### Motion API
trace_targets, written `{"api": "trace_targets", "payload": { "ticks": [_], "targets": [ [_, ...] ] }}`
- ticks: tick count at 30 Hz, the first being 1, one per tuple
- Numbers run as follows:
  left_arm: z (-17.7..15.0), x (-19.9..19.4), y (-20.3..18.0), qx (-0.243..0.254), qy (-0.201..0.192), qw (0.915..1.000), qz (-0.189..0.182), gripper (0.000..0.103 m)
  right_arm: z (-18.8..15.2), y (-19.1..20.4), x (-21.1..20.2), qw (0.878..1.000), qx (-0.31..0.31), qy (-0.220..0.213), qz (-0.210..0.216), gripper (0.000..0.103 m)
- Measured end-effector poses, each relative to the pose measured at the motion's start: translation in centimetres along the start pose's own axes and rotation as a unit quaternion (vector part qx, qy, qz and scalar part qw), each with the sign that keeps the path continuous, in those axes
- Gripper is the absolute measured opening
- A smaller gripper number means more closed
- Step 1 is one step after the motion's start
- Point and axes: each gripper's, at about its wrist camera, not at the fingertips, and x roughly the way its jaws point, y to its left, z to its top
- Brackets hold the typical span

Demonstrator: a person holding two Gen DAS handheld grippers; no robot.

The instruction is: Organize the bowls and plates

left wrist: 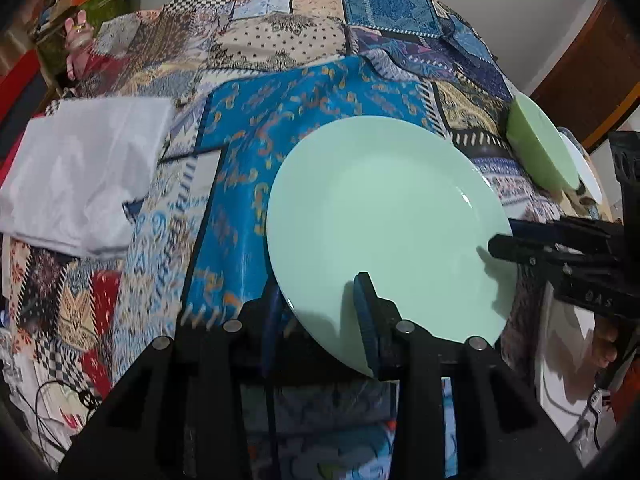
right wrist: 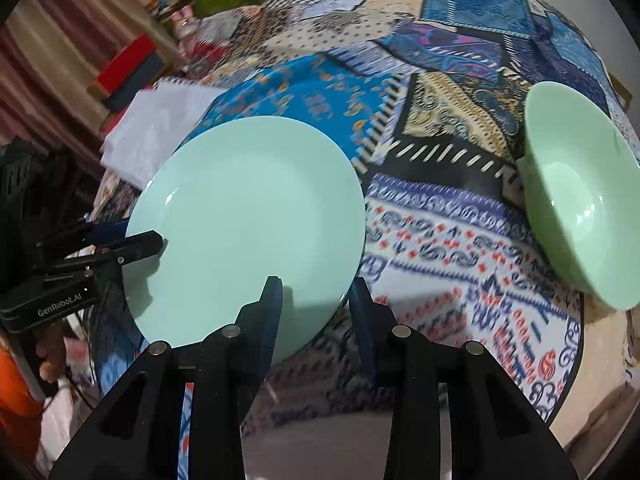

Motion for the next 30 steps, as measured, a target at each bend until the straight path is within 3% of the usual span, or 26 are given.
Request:
{"api": "trace_targets", "payload": {
  "ticks": [8,16,30],
  "targets": [
    [0.2,0.5,0.2,-0.006,0.004,0.9999,0.010,0.036,1.7,-1.5,1.0,1.000,0.019,0.008,0.002,0.022],
    [0.8,1.1,0.6,-0.024,-0.001,0.9997,-0.012,0.036,2.1,-0.7,2.0,1.000,-0.005,0.010,0.007,0.023],
    [-0.2,-1.8,-1.3,-0.019,-0.026,0.9994,-0.007,0.036,0.3,-0.7,-1.4,0.999,0.006,-0.034,0.008,0.021]
  ]
}}
